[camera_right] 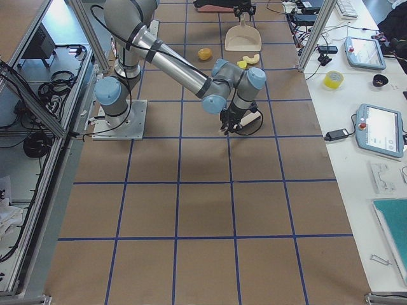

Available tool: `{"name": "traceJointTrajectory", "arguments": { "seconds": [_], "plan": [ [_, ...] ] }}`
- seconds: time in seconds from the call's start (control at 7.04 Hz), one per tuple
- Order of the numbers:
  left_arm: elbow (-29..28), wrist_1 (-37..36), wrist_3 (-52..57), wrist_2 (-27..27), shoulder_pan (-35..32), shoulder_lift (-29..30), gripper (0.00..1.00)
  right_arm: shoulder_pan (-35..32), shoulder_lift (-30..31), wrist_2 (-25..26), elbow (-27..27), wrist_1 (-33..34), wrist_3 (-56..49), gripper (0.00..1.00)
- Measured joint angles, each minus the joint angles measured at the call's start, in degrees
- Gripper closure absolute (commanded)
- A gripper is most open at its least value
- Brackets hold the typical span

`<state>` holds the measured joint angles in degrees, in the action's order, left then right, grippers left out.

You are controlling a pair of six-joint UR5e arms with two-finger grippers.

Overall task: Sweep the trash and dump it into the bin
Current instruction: 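Grasp beige dustpan handle with left gripper while right gripper grasps white brush, then lift the white brush with the right gripper and move it toward the dustpan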

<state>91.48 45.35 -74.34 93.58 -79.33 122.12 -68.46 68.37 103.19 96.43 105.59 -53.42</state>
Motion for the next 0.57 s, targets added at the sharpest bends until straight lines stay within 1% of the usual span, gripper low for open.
{"name": "traceJointTrajectory", "arguments": {
  "seconds": [0.28, 0.57],
  "plan": [
    [0.03, 0.05, 0.11, -2.66, -0.04, -0.46, 1.00, -2.96, 3.58, -0.77, -0.21, -0.93, 9.37, 0.94],
    [-0.22, 0.53, 0.67, -3.11, -0.14, -1.13, 1.00, -9.85, 6.44, -1.27, -0.78, -5.74, 23.32, 0.97]
  ]
}}
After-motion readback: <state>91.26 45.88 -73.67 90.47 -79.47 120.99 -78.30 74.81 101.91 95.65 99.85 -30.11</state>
